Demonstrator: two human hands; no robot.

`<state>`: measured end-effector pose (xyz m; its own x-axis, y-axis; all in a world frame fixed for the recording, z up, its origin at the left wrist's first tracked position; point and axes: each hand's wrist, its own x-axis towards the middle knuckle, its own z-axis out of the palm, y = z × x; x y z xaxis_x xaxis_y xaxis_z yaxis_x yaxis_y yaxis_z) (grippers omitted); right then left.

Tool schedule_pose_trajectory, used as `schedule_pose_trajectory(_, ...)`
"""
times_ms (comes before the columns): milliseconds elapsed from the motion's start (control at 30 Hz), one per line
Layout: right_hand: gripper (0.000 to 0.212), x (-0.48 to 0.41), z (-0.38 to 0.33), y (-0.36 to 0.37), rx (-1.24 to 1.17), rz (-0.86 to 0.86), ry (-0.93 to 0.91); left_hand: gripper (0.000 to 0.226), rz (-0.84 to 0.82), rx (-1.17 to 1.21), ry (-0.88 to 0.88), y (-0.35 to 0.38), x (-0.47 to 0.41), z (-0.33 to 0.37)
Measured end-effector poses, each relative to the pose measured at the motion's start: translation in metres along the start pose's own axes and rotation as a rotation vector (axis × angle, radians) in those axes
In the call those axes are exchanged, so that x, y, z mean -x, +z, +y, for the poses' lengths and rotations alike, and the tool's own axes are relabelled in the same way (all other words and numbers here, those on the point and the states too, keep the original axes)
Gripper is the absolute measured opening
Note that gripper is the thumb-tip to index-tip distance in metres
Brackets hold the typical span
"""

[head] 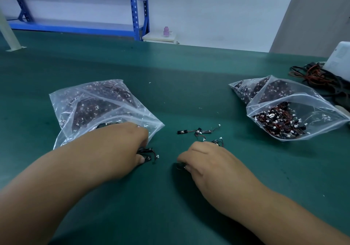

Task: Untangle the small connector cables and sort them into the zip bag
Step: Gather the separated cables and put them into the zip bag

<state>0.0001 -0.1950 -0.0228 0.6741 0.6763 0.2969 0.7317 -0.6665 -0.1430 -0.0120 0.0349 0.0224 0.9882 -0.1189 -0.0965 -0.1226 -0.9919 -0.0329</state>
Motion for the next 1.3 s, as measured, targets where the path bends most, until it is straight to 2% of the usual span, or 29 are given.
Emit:
schedule_pose_trajectory(200,0.019,0.001,-0.002,-0.007,0.002,-0.069,0.049,0.019,-0.031,0.065,0.032,0.002,0.001,0.01)
schedule_pose_trajectory(467,0.023,0.004,0.011,-0.01,0.002,-0.034,0.243,0.012,0.021,0.133,0.112,0.013,-0.002,0.024)
schedule_pose_trajectory(800,0.02,0.005,0.016,-0.012,-0.017,-0.042,0.23,0.01,0.08,0.181,0.255,0.021,-0.002,0.034)
schedule_pose_trajectory(1033,0.007,0.01,0.009,-0.014,-0.206,-0.001,0.225,0.014,0.133,0.26,0.257,0.019,0.004,0.048)
schedule_pose_trajectory(1300,0.019,0.009,0.005,-0.008,-0.478,0.041,0.224,0.015,0.215,0.303,0.233,0.023,0.003,0.054)
